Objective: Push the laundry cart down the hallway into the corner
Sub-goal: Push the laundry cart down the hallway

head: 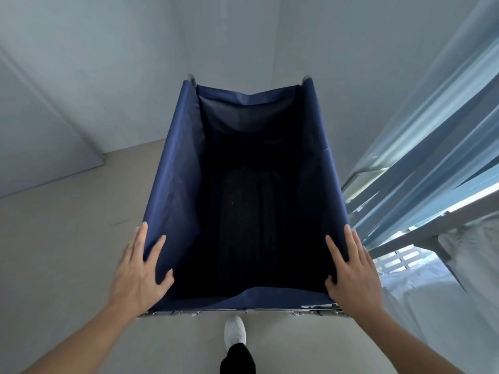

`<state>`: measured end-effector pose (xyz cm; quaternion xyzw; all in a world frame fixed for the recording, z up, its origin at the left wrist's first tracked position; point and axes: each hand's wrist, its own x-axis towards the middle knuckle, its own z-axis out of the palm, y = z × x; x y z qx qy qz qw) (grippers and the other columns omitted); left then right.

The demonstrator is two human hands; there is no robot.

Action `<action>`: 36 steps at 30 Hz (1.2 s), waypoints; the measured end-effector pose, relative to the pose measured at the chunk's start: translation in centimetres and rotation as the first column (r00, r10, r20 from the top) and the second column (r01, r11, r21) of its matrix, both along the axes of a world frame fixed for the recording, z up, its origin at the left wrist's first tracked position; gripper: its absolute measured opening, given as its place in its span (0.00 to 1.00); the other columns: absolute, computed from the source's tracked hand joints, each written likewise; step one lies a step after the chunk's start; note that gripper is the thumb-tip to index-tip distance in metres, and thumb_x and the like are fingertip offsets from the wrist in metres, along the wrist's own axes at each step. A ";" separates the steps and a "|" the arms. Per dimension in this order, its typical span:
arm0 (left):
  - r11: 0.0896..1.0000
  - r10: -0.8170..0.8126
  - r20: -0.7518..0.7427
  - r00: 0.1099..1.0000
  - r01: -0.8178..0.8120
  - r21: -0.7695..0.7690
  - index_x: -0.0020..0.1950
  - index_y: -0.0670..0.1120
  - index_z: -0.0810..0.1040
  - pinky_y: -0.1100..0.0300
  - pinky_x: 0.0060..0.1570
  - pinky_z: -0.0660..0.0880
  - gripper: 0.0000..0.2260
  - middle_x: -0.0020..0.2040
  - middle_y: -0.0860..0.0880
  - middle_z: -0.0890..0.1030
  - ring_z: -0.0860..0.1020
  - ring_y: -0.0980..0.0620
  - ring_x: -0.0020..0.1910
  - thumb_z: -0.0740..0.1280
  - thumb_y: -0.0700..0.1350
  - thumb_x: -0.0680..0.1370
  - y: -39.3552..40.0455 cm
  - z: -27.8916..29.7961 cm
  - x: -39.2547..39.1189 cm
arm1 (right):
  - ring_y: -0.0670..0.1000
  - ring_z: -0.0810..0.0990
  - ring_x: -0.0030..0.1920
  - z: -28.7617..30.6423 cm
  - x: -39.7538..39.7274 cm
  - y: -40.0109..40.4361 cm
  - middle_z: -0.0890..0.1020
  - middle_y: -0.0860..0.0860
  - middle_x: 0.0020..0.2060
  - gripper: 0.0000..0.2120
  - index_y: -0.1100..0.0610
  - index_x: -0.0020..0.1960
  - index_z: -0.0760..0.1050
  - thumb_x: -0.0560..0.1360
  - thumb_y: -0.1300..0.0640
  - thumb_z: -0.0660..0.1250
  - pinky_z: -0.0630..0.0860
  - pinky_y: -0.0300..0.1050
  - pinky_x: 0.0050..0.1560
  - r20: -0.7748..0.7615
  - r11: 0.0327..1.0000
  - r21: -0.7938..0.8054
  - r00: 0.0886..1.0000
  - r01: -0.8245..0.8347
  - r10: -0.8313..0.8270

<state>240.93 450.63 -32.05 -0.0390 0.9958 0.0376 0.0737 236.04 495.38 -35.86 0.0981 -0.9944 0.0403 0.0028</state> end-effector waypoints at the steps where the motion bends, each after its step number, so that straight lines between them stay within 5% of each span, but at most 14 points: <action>1: 1.000 -0.001 -0.002 1.000 0.001 -0.001 0.72 0.37 0.75 0.36 0.67 0.73 0.35 0.79 0.31 0.60 0.69 0.29 0.74 0.56 0.59 0.73 0.0 0.0 -0.3 | 0.69 0.67 0.79 -0.1 -0.3 0.1 0.62 0.67 0.81 0.43 0.59 0.77 0.72 0.62 0.62 0.78 0.75 0.66 0.71 -0.002 1.000 0.000 1.000 0.000 0.000; 20: 0.998 0.023 -0.033 0.999 -0.021 0.055 0.70 0.38 0.77 0.36 0.65 0.75 0.34 0.79 0.31 0.62 0.70 0.29 0.74 0.57 0.58 0.72 -1.4 -0.2 -13.1 | 0.64 0.59 0.83 0.1 -15.0 -1.0 0.57 0.62 0.84 0.48 0.55 0.80 0.68 0.61 0.60 0.79 0.70 0.63 0.76 0.007 1.000 0.002 1.000 -0.021 0.021; 36: 0.996 0.038 -0.053 0.998 -0.034 0.080 0.73 0.38 0.74 0.41 0.68 0.73 0.36 0.81 0.33 0.59 0.65 0.33 0.78 0.57 0.60 0.72 -3.1 0.1 -29.0 | 0.68 0.64 0.80 0.2 -30.8 -2.8 0.59 0.64 0.83 0.49 0.55 0.79 0.70 0.60 0.60 0.82 0.74 0.64 0.72 0.051 1.000 0.021 0.999 -0.016 0.015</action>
